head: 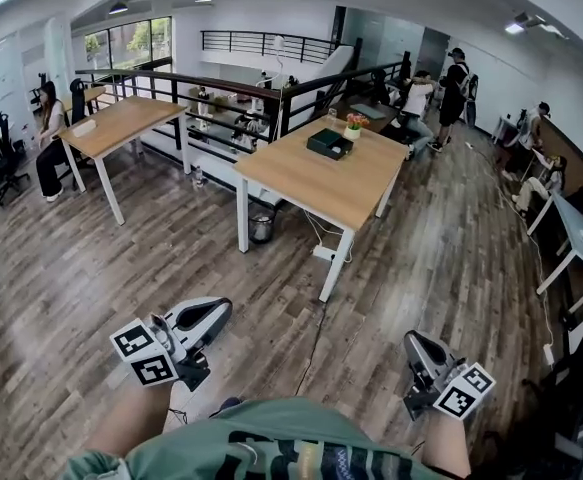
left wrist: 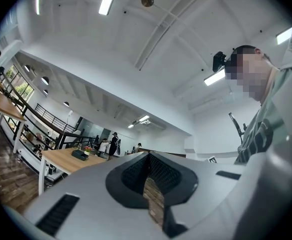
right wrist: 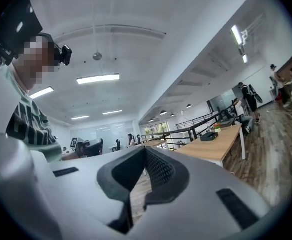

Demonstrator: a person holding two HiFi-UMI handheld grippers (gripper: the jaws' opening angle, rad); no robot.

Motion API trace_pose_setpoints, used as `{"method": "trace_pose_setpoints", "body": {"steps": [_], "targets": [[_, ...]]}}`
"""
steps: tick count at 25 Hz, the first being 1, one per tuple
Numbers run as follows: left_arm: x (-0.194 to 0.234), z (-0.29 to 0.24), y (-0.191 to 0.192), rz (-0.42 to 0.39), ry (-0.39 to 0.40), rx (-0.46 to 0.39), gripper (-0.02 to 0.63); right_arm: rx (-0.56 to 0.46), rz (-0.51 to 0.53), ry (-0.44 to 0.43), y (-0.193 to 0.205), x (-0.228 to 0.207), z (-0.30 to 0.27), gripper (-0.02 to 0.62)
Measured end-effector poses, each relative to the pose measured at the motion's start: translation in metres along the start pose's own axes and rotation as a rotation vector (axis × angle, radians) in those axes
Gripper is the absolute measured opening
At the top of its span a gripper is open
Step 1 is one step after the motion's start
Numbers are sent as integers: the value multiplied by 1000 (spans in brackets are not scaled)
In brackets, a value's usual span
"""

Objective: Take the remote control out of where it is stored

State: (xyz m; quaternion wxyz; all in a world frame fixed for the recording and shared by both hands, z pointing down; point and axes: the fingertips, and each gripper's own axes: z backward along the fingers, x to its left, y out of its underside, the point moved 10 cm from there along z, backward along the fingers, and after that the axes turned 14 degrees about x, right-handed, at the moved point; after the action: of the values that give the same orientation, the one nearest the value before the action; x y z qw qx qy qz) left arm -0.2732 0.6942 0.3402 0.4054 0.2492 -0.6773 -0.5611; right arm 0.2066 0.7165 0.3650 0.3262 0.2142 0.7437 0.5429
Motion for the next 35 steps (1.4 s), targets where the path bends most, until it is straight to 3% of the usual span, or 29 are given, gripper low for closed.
{"method": "trace_pose_setpoints", "body": {"steps": [9, 19, 27, 35], "targets": [[136, 3, -55, -23, 99, -22, 3, -16, 20, 86, -49, 14, -108, 6], [252, 45, -69, -9, 61, -28, 3, -9, 43, 90, -87, 14, -226, 6], [301, 49, -67, 23, 30, -19, 3, 29, 41, 75, -104, -5, -286, 6], [321, 7, -71, 31, -32, 8, 3, 25, 33, 8, -117, -74, -317, 6]]}}
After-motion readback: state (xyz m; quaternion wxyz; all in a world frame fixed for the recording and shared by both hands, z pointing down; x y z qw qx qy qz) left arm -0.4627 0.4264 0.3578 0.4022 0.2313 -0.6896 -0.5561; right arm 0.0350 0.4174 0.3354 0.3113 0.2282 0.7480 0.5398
